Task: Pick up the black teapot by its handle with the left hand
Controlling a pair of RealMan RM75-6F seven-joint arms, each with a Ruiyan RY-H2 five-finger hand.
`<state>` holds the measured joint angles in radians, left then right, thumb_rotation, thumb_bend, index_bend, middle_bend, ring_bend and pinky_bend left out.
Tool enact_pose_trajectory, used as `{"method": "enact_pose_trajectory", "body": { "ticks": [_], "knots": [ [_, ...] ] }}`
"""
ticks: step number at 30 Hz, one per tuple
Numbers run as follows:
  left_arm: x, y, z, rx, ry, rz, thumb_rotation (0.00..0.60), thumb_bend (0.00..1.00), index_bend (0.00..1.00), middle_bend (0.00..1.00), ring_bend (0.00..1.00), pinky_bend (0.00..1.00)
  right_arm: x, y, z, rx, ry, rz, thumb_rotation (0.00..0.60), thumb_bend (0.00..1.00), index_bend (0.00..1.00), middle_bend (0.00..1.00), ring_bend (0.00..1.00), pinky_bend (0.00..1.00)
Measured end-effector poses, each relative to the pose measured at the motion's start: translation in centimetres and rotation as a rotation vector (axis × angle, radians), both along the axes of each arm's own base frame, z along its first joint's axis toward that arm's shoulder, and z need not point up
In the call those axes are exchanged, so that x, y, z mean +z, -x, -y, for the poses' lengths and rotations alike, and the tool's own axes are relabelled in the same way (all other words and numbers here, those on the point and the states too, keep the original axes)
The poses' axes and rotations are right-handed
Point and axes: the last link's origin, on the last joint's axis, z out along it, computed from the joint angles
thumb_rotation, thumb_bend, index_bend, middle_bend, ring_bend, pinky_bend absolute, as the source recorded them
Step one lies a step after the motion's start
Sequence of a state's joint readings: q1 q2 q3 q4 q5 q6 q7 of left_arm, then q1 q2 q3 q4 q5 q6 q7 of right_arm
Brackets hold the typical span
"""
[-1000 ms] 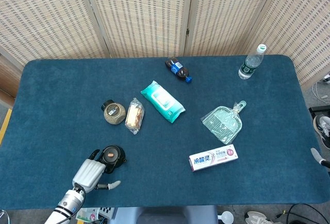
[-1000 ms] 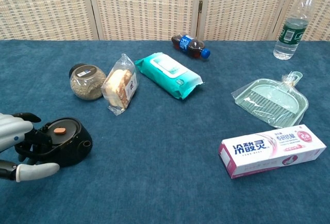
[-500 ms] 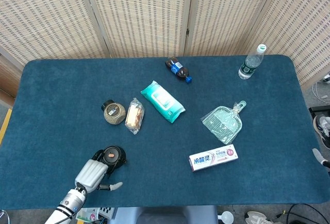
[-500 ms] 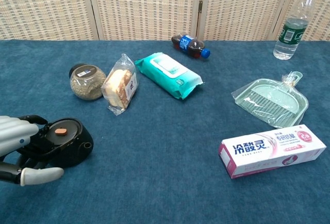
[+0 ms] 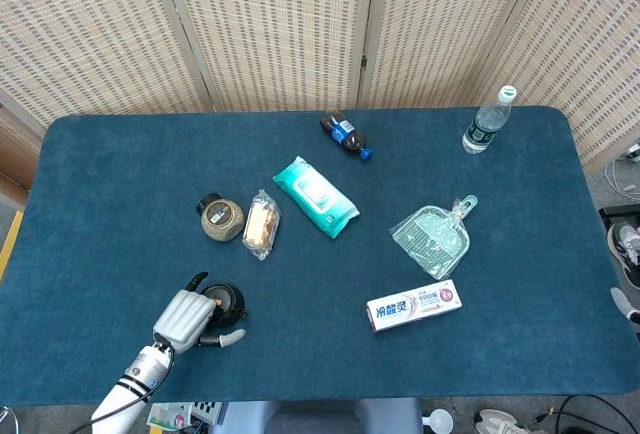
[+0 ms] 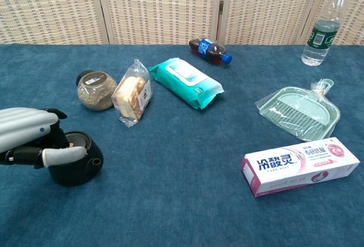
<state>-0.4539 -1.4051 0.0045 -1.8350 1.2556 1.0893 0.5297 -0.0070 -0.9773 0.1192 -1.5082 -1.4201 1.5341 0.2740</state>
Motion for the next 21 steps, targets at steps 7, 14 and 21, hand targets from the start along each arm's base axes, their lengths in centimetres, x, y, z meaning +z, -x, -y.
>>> {"method": "enact_pose_trajectory", "body": {
  "ticks": [7, 14, 21],
  "knots": [
    [-0.2, -0.5, -1.9, 0.022, -0.046, 0.044, 0.000, 0.09, 0.95, 1.00, 0.90, 0.52, 0.0, 0.2, -0.1, -0.004, 0.001, 0.002, 0.600, 0.26, 0.14, 0.20, 0.14, 0.05],
    [-0.4, -0.8, -2.9, 0.035, -0.090, 0.048, 0.000, 0.09, 0.98, 1.00, 0.93, 0.53, 0.1, 0.4, -0.2, -0.012, 0.007, 0.003, 0.600, 0.26, 0.14, 0.20, 0.14, 0.05],
    [0.1, -1.2, -3.3, 0.015, -0.126, 0.044, 0.012, 0.09, 0.98, 1.00, 0.93, 0.53, 0.0, 0.5, -0.2, -0.013, 0.006, 0.005, 0.600, 0.26, 0.14, 0.20, 0.14, 0.05]
  ]
}}
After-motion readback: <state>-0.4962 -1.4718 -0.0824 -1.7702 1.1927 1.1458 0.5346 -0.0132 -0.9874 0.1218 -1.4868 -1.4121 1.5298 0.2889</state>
